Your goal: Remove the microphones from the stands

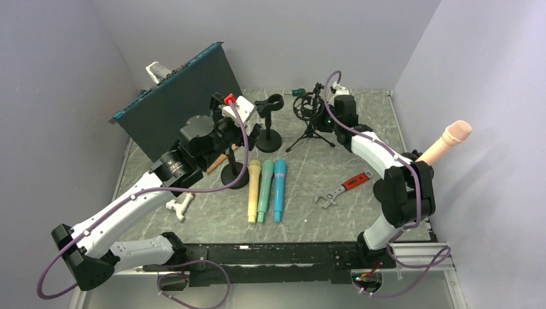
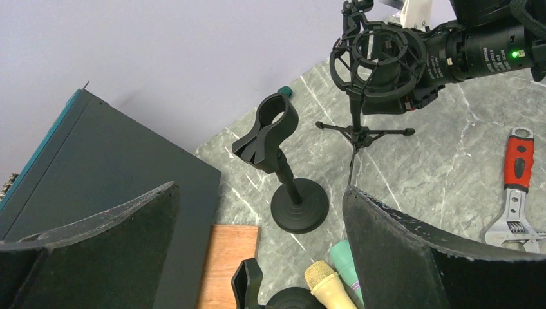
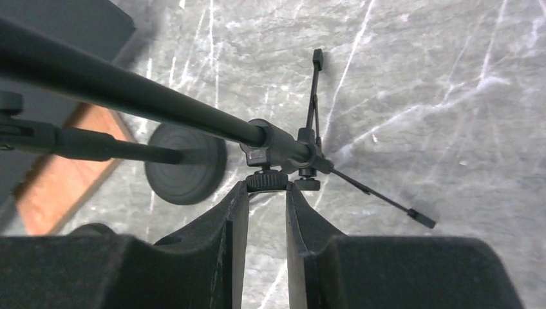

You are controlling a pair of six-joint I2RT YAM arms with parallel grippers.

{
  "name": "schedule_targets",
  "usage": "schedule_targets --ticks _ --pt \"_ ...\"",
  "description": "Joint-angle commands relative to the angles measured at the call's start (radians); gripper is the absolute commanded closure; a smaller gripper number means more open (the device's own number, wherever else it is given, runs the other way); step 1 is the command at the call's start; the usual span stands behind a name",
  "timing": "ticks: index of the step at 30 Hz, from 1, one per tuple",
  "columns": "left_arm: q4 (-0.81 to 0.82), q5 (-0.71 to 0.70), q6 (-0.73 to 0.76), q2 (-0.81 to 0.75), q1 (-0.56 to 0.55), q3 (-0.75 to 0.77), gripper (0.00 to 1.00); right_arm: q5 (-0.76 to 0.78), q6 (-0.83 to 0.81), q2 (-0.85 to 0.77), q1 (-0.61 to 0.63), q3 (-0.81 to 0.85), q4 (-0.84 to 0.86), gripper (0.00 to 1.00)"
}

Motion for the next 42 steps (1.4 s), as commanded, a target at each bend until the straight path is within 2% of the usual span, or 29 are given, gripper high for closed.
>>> schedule_targets --ticks 1,4,10,12,14,22,29,32,38,42 --pt "0.017 -0.003 -0.001 -0.001 -0.006 0.040 0.01 0.167 -0.136 -0.075 0.021 0.023 -0.012 0.80" --pt "0.015 -0.003 -0.001 0.001 -0.006 0.041 0.01 0.073 -0.118 -0.094 0.011 -0.003 0.037 0.65" --pt "0.015 -0.005 0.000 -0.001 -0.006 0.041 0.01 -0.273 0.119 -0.083 -0.133 -0.098 0.218 0.48" --pt "0.017 -0.005 0.000 -0.004 -0.006 0.040 0.01 -0.387 0.225 -0.067 -0.179 -0.137 0.323 0.46" --pt "0.017 -0.004 -0.001 -0.008 -0.006 0.041 0.01 -0.442 0.279 -0.038 -0.200 -0.137 0.344 0.46" --pt "0.015 -0.003 0.001 -0.009 -0.008 0.042 0.01 -0.516 0.396 0.028 -0.203 -0.131 0.419 0.46" --pt "0.014 -0.002 -0.001 -0.008 -0.008 0.041 0.01 -0.515 0.412 0.059 -0.203 -0.139 0.422 0.52" --pt "0.013 0.000 -0.003 -0.006 -0.008 0.042 0.01 -0.431 0.337 0.025 -0.196 -0.113 0.302 0.52" --pt "0.012 0.006 -0.005 -0.001 -0.008 0.043 0.01 -0.206 0.191 -0.107 -0.172 -0.062 0.050 0.37" --pt "0.010 0.008 -0.009 0.006 -0.008 0.044 0.01 -0.087 0.118 -0.181 -0.155 -0.014 -0.088 0.31"
